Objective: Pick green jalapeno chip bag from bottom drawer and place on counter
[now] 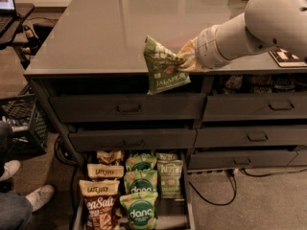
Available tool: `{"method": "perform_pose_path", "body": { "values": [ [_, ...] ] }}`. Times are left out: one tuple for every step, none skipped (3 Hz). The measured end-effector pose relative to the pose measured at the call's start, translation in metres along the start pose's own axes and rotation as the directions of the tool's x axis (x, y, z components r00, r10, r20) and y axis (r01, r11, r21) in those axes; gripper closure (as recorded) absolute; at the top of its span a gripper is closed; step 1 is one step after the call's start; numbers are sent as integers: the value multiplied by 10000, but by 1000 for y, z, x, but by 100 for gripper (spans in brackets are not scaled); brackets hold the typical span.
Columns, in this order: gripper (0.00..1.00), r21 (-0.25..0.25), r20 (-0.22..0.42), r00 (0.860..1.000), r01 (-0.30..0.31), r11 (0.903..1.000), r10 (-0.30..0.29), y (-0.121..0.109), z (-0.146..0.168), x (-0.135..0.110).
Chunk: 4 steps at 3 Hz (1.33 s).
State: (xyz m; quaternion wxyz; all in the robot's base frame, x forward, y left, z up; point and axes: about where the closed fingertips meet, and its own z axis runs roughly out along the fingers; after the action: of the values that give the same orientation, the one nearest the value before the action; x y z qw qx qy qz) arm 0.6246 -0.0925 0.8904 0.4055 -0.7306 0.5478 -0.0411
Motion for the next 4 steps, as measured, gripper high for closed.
{"method": "perform_pose_path", "body": {
  "values": [
    [100,-1,1,10000,1,10000,-1,0,0,0],
    [100,254,295,9993,215,9994,-223,-25,-1,0],
    [100,198,557,9970,525,9984,-535,-64,13,8],
    [100,-82,854,9933,787,9969,-777,-96,36,9]
  ]
}}
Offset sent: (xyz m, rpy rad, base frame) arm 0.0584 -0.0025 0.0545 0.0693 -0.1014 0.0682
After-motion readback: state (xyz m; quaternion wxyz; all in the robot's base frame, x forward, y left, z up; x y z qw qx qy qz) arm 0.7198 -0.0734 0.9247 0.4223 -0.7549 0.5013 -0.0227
